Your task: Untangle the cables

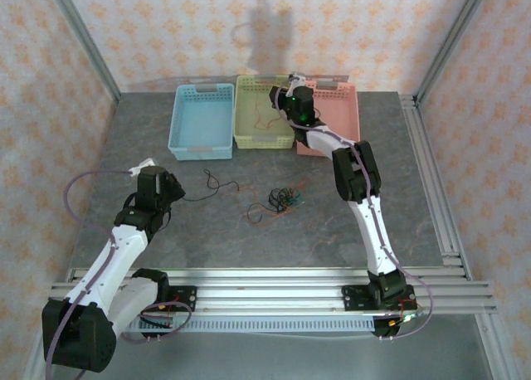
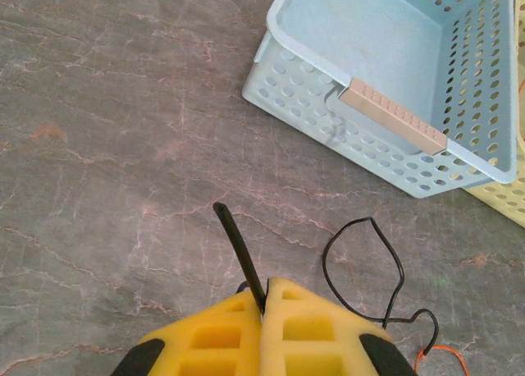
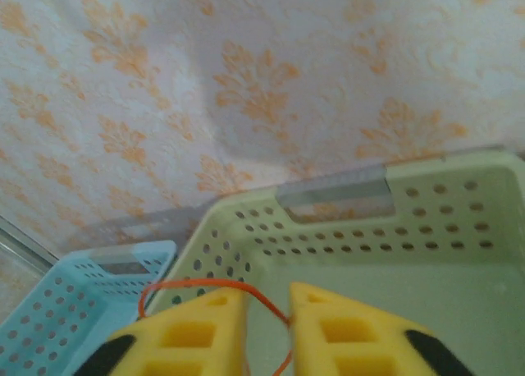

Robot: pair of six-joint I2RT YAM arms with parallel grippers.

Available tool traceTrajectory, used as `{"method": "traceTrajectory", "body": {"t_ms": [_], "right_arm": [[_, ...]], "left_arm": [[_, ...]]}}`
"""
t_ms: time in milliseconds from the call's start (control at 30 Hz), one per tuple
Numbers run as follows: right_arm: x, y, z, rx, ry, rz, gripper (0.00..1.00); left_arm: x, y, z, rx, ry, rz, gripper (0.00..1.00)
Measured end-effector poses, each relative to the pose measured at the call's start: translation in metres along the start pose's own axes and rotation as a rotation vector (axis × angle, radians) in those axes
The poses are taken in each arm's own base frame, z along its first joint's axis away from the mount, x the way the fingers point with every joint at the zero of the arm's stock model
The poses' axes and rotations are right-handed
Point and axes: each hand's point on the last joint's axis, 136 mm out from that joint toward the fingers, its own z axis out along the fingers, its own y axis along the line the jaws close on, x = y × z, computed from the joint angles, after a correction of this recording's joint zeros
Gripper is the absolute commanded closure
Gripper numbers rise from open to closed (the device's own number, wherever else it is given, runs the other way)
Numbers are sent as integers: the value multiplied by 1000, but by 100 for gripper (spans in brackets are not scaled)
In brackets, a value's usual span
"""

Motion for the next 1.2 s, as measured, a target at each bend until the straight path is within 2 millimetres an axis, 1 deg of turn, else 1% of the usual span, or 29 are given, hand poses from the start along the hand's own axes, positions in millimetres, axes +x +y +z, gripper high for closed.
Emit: {"method": "traceTrajectory", "body": {"t_ms": [67, 100, 133, 200, 267, 333, 400, 467, 533, 567, 600, 633, 700, 733, 800, 867, 933, 967, 1033, 1067, 1133, 1200], "right_arm": [[8, -5, -6, 26, 35, -36, 60], [10, -5, -9, 36, 52, -52, 58], [9, -4, -13, 45, 64, -70, 56], [0, 1, -23, 63, 81, -110, 54], [-25, 11, -39, 85, 67, -155, 53], [-58, 26, -62, 101, 29, -197, 53], [-95, 44, -93, 106, -33, -228, 52], [-129, 62, -131, 98, -103, -250, 52], [-152, 78, -165, 73, -162, -263, 52], [-158, 85, -181, 55, -180, -269, 52], [-157, 88, -192, 40, -181, -275, 52], [-151, 90, -203, 25, -170, -281, 52], [-123, 87, -218, -2, -114, -290, 52], [-100, 81, -224, -12, -63, -291, 53], [-48, 66, -236, -27, 58, -292, 53], [14, 50, -253, -55, 206, -291, 53], [63, 40, -272, -90, 324, -294, 56], [83, 38, -282, -114, 375, -304, 56], [110, 39, -298, -159, 451, -336, 56], [118, 43, -303, -189, 473, -362, 56], [123, 58, -310, -256, 485, -425, 55], [122, 76, -315, -326, 470, -481, 55]], "left_arm": [[0, 0, 0, 0, 0, 0, 100], [0, 0, 0, 0, 0, 0, 100], [0, 0, 0, 0, 0, 0, 100], [0, 0, 0, 0, 0, 0, 100], [0, 0, 0, 0, 0, 0, 100], [0, 0, 0, 1, 0, 0, 100], [0, 0, 0, 2, -1, 0, 100], [0, -1, 0, 6, -1, 0, 100], [0, -2, 0, 13, -2, -1, 100], [0, -3, 0, 20, -1, -1, 100], [0, -4, -1, 26, 1, -2, 100], [0, -6, -1, 36, 1, -2, 100], [0, -9, -1, 54, -1, 0, 100], [0, -11, -1, 66, 0, 3, 100], [0, -17, -2, 89, -4, 6, 100], [0, -24, -2, 122, -7, 28, 100], [1, -31, -2, 144, -11, 46, 100], [2, -36, 0, 155, -10, 58, 100], [6, -41, 5, 166, 0, 80, 100], [9, -43, 9, 167, 10, 91, 100], [16, -46, 14, 168, 30, 112, 100], [19, -49, 17, 170, 38, 127, 100]]}}
